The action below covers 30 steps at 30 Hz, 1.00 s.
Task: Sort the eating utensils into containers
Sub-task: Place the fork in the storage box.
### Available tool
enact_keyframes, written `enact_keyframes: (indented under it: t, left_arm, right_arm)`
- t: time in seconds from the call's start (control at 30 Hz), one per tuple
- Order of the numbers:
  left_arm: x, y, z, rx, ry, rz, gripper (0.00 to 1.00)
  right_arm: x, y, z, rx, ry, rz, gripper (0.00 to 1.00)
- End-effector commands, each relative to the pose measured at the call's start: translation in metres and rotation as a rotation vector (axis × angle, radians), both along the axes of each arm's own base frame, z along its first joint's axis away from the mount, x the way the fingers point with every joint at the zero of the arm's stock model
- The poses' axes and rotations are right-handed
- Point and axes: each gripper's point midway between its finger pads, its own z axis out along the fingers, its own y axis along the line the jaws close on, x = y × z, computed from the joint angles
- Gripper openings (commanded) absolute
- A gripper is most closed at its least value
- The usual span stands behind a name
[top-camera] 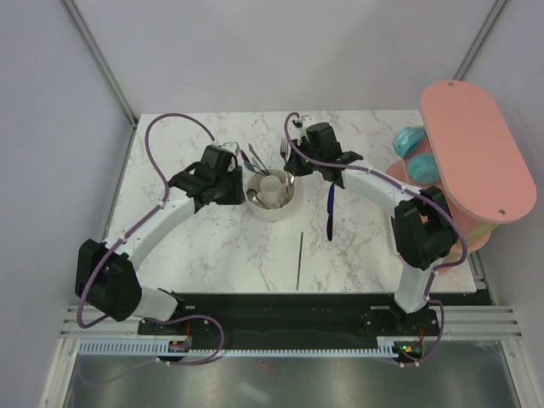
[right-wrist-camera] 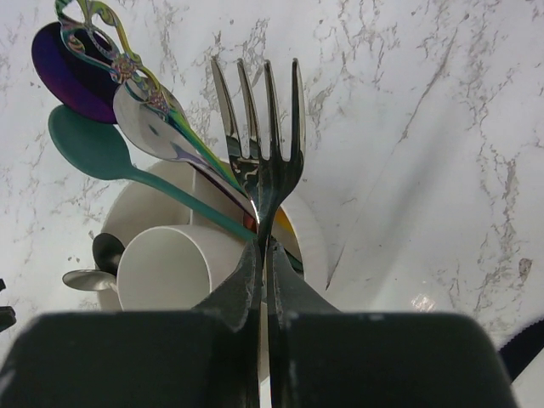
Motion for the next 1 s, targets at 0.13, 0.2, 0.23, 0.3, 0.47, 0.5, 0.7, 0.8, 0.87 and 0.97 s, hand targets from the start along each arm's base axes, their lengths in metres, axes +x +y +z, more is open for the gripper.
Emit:
enact_keyframes:
  t: [0.13, 0.2, 0.23, 0.3, 0.47, 0.5, 0.7, 0.8, 0.87, 0.97]
  left_arm:
    - [0.008, -0.001, 0.015, -0.031, -0.042, 0.018, 0.37]
    - [0.008, -0.001, 0.016, -0.032, -0.045, 0.019, 0.37]
    - [0.009, -0.002, 0.016, -0.032, -0.045, 0.019, 0.37]
    - [0.008, -0.002, 0.015, -0.033, -0.043, 0.019, 0.37]
    - [0.008, -0.001, 0.015, -0.033, -0.041, 0.020, 0.37]
    - [0.007, -0.001, 0.014, -0.032, -0.040, 0.020, 0.37]
    - [0.008, -0.002, 0.015, -0.034, -0.043, 0.022, 0.37]
    - [0.008, -0.002, 0.016, -0.034, -0.044, 0.019, 0.37]
    - [0.008, -0.002, 0.015, -0.034, -0.042, 0.019, 0.37]
    - [0.008, -0.002, 0.014, -0.036, -0.040, 0.019, 0.37]
  right_arm:
    - [-0.016, 0.012, 0.016, 0.082, -0.043, 0.038, 0.00]
    - [-0.019, 0.011, 0.013, 0.084, -0.035, 0.036, 0.00]
    - [-0.021, 0.012, 0.012, 0.087, -0.031, 0.038, 0.00]
    - [-0.024, 0.012, 0.009, 0.086, -0.023, 0.043, 0.00]
    - [-0.030, 0.010, 0.006, 0.088, -0.017, 0.037, 0.22]
    - [-0.031, 0.010, 0.008, 0.092, -0.021, 0.036, 0.23]
    - [-0.038, 0.007, 0.004, 0.099, -0.008, 0.019, 0.26]
    - [-0.041, 0.004, 0.002, 0.096, -0.005, 0.014, 0.26]
    - [-0.042, 0.003, 0.003, 0.099, -0.005, 0.012, 0.26]
    - [-0.043, 0.000, 0.008, 0.103, -0.012, 0.001, 0.29]
